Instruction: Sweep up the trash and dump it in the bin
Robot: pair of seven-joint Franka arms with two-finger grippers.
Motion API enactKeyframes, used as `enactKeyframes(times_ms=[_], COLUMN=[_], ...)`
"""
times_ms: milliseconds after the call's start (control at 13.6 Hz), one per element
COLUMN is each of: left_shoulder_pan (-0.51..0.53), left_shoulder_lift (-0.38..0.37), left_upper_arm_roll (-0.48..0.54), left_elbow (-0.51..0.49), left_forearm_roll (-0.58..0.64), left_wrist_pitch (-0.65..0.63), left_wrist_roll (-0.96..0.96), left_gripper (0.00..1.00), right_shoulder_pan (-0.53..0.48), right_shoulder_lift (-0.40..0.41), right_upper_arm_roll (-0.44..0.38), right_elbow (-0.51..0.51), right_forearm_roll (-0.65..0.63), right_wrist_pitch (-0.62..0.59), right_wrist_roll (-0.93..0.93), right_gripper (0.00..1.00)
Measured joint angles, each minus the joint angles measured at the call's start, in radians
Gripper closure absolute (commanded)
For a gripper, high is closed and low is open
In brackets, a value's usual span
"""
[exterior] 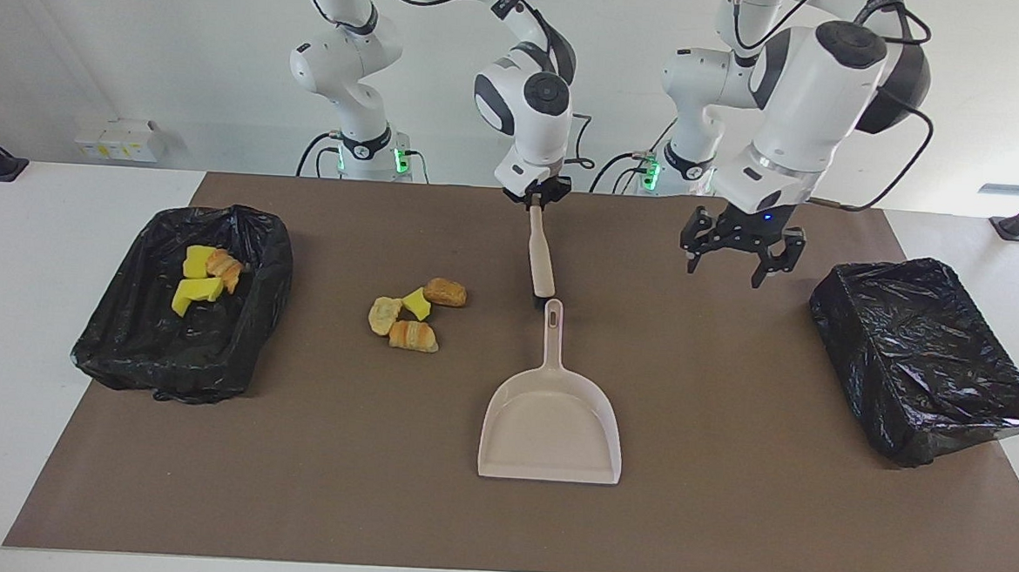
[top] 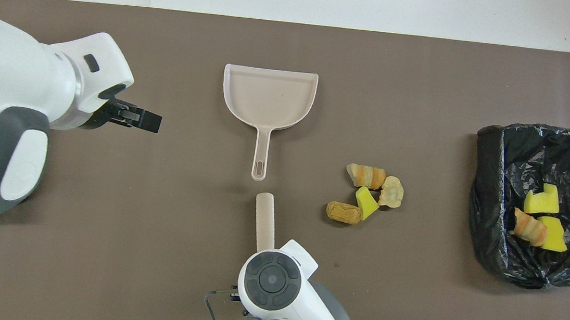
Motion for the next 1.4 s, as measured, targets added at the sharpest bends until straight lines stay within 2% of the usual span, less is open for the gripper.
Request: enactKeyframes(times_ms=[221, 368, 515, 809, 1176, 1250, 1397], left_shoulder_pan=[-0.072, -0.124, -0.17, -0.244, -0.296, -0.309, -0.32], left_shoulder_lift=[0.067, 0.129, 0.191, 0.272, 0.294, 0.295, 0.296], left_upper_arm_roll=[0.0, -0.001, -0.001, -0.001, 0.0, 0.0, 0.0], left_elbow=[-0.014, -0.015, -0.014, -0.015, -0.051, -0.06, -0.068], left_forearm_roll=[0.008, 0.036, 0.045, 0.048, 0.048, 0.049, 0.049], left_wrist_pitch=[0.111, 0.209, 0.297, 0.366, 0.372, 0.382, 0.397], left_wrist_roll=[-0.089, -0.198, -0.318, -0.435, -0.493, -0.506, -0.514], left_gripper=[0.0, 0.0, 0.0, 0.0, 0.05, 0.17, 0.66], right_shoulder_pan=[-0.125, -0.194, -0.281, -0.498, -0.531, -0.531, -0.531], right_shoulder_lift=[-0.142, -0.2, -0.206, -0.187, -0.124, -0.115, -0.099], right_upper_arm_roll=[-0.006, -0.008, -0.008, -0.01, -0.004, 0.0, 0.005], right_elbow=[0.015, 0.008, -0.014, -0.069, -0.139, -0.141, -0.144], right_forearm_roll=[-0.081, -0.16, -0.24, -0.373, -0.418, -0.418, -0.415], right_wrist_pitch=[-0.198, -0.261, -0.268, -0.258, -0.172, -0.162, -0.147], right_wrist_roll=[-0.011, -0.016, -0.087, -0.305, -0.342, -0.343, -0.343], right_gripper=[1.0, 1.0, 1.0, 1.0, 1.0, 1.0, 1.0])
